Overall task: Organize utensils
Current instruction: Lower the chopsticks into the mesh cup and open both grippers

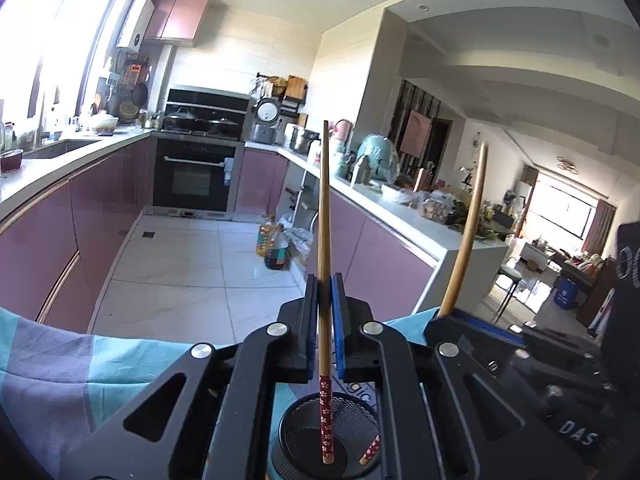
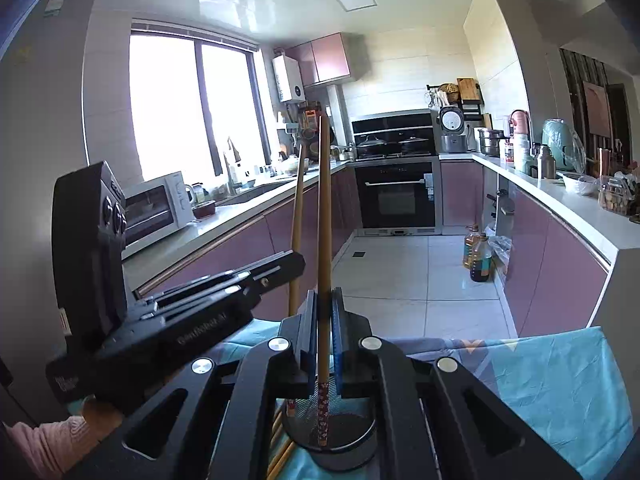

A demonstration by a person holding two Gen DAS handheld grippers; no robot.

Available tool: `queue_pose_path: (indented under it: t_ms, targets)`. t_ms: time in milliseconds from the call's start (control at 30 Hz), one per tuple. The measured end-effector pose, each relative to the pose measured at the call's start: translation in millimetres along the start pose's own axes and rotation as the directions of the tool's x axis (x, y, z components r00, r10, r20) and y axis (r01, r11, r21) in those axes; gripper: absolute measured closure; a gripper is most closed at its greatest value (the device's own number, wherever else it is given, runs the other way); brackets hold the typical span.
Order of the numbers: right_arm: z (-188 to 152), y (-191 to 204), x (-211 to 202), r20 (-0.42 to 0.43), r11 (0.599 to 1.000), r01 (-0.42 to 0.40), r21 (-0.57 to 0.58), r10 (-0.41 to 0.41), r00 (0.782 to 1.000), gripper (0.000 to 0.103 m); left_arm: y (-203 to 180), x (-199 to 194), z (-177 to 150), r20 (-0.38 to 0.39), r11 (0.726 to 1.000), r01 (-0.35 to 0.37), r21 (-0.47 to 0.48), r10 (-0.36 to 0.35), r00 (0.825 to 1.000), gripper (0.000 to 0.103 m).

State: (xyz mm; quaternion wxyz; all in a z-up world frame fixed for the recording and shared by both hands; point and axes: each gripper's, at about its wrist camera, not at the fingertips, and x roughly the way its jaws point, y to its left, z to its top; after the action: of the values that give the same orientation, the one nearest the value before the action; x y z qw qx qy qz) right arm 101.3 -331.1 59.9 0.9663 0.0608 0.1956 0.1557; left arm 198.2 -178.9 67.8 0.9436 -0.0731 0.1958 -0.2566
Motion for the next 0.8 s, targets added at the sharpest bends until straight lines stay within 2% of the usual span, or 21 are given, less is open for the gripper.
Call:
queue_pose_path:
  t_ms: [233,467,533,600,667,800]
  targets:
    - [-16.6,-6.9,29.3,-0.102,1.0,-0.001,0.009,0.002,0.995,0.098,-0.2,32.1,-25.3,-0.061,1.0,-0.03,0.005,0.031,0.998,0.095]
    - [-36.4,-4.3,50.6,-0.239,1.0,0.012,0.005,-0.011,0.971,0.098,9.8,50.7,-47.8,-0.153,0.999,-0.037,0.031,0.041,0.987,0.095]
    - [-40.7,-5.3,57.9,-0.271,1.0,0.016,0.008,-0.013,0.963,0.097,13.7,58.2,-52.0,-0.2,0.999,-0.027,0.043,0.036,0.979,0.095]
    - [-44.1,-6.1,62.8,-0.282,1.0,0.029,0.011,-0.025,0.959,0.097,16.1,66.8,-55.4,-0.246,0.998,-0.023,0.051,0.035,0.969,0.094]
    - [-47.5,-7.3,64.8,-0.282,0.999,0.039,0.027,-0.03,0.959,0.095,22.6,69.6,-60.5,-0.261,0.997,-0.037,0.069,0.054,0.964,0.089]
    - [-49.6,-10.2,67.1,-0.272,0.998,0.053,0.041,-0.04,0.962,0.093,29.9,67.0,-57.5,-0.258,0.996,-0.045,0.075,0.063,0.964,0.087]
